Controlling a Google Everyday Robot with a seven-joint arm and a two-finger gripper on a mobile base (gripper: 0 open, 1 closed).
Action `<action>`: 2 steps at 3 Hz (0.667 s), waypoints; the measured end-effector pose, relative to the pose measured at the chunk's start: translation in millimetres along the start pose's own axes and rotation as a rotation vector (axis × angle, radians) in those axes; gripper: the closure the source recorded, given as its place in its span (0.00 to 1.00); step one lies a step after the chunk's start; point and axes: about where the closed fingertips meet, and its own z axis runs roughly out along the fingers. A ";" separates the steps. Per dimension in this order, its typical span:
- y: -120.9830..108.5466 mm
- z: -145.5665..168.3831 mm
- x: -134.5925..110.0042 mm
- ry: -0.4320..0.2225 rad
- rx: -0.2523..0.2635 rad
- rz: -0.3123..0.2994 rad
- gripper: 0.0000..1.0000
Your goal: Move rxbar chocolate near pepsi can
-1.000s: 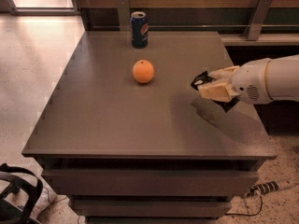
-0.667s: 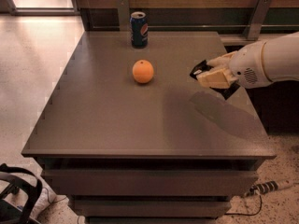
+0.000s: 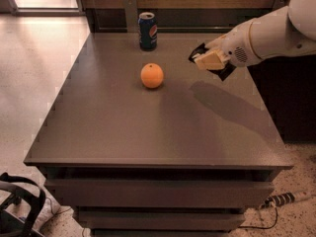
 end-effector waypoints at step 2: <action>-36.5 57.6 -45.0 -0.064 0.024 0.011 1.00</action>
Offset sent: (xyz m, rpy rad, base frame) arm 0.1053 0.0434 0.0083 0.0694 -0.0583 -0.0394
